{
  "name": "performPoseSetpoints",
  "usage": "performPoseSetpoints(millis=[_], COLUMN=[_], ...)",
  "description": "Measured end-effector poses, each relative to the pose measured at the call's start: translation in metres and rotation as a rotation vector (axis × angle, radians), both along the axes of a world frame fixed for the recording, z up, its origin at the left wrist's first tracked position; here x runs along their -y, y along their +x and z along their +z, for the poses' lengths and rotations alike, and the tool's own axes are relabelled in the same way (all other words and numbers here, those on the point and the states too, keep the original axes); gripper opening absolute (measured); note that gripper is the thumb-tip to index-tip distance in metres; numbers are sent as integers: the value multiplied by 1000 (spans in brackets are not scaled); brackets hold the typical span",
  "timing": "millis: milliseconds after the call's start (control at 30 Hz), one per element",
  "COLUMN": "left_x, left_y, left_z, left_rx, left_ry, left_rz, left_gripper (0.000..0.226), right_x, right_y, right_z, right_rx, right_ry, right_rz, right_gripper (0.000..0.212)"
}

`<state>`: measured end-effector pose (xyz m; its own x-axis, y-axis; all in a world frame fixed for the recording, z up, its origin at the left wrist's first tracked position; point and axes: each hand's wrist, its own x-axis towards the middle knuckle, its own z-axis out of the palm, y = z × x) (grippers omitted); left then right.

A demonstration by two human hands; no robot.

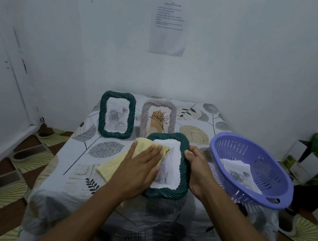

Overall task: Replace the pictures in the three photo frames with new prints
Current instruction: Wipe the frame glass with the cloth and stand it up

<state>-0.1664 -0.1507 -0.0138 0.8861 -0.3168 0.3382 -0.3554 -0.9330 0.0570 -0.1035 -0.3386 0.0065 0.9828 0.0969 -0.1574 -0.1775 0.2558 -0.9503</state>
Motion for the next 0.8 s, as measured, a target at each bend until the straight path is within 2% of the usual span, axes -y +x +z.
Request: performPoseSetpoints(millis=[200, 300, 400, 567, 733, 800], left_x=[4, 2, 4, 5, -11, -10], left_y=[-18, -13, -5, -12, -6, -7], left_z=[-11, -4, 8, -4, 0, 1], left_rx=[-49, -32, -49, -89, 16, 8], left_ry=[-87, -36, -100, -126, -54, -76], left_rz=[-289, -226, -156, -305, -103, -97], left_gripper=[53, 54, 53, 51, 58, 55], right_x=[9, 4, -4, 3, 5, 5], right_y=[13, 10, 5, 13, 15, 16], right_z=[13, 9, 6, 11, 9, 10], right_rx=[22, 14, -13, -37, -63, -60], right_ry=[14, -16, -12, 33, 85, 93], right_rz=[-88, -59, -13, -84, -90, -89], right_gripper=[22, 20, 20, 19, 17, 17])
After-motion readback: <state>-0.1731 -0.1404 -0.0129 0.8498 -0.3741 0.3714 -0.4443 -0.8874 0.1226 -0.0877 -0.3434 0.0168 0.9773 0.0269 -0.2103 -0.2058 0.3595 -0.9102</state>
